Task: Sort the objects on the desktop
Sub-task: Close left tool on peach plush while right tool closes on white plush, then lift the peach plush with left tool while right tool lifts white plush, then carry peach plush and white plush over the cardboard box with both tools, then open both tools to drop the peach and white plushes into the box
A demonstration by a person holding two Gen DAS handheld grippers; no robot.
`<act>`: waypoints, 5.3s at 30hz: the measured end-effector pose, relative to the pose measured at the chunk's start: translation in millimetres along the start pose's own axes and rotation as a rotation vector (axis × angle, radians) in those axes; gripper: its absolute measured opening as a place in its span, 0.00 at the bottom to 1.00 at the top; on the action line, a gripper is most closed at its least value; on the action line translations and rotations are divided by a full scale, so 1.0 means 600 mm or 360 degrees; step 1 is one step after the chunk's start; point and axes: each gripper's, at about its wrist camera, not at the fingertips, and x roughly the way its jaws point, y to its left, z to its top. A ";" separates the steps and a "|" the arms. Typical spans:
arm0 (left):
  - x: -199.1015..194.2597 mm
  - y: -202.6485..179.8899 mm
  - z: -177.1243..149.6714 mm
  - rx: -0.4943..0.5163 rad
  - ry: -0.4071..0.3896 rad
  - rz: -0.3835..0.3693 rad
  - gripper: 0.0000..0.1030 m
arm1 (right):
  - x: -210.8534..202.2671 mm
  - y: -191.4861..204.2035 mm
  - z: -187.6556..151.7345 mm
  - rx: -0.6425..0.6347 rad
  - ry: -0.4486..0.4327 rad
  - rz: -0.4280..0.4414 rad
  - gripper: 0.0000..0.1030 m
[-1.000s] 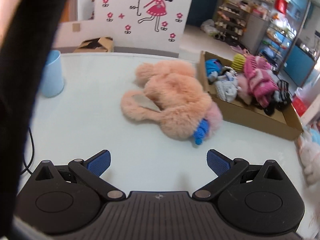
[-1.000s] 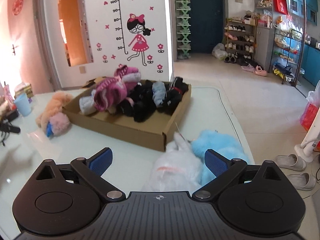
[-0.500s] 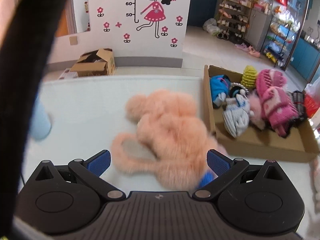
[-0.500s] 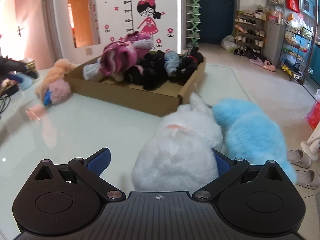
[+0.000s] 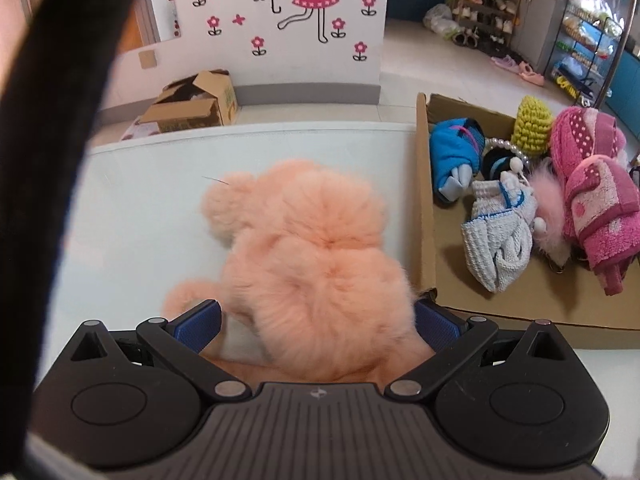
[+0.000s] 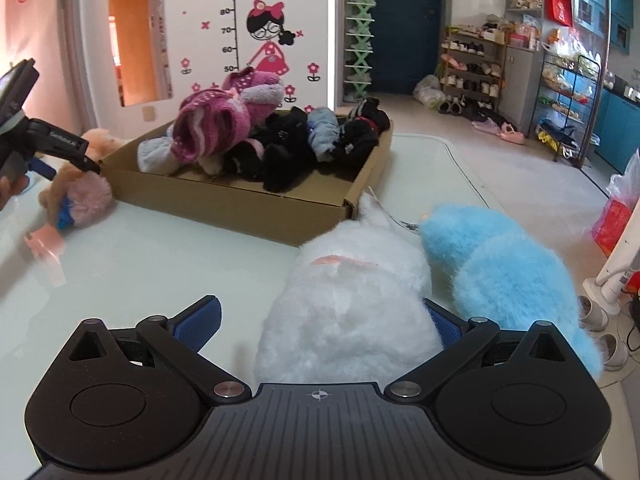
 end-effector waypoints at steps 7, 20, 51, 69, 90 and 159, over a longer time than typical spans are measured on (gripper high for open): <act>0.009 0.019 -0.010 -0.0094 0.0050 -0.0019 1.00 | 0.020 0.004 -0.002 -0.0025 0.0022 -0.0046 1.00; -0.072 0.053 -0.117 0.0032 -0.0012 -0.0009 0.21 | 0.014 0.017 -0.031 0.0067 0.0044 0.0010 0.77; -0.023 0.029 -0.030 0.0123 -0.0061 0.0154 0.89 | 0.022 0.045 -0.016 0.0028 0.0049 -0.0018 0.95; -0.024 0.072 -0.045 -0.0026 -0.0016 0.0030 0.52 | 0.038 0.038 -0.008 0.0105 0.0049 -0.0029 0.94; -0.142 0.101 -0.139 0.0025 -0.0177 -0.0014 0.41 | -0.025 0.035 -0.037 0.0195 -0.0050 0.0047 0.71; -0.039 -0.117 0.126 0.0235 -0.0245 -0.0341 0.96 | 0.211 0.050 0.273 -0.0137 -0.0183 -0.0101 0.85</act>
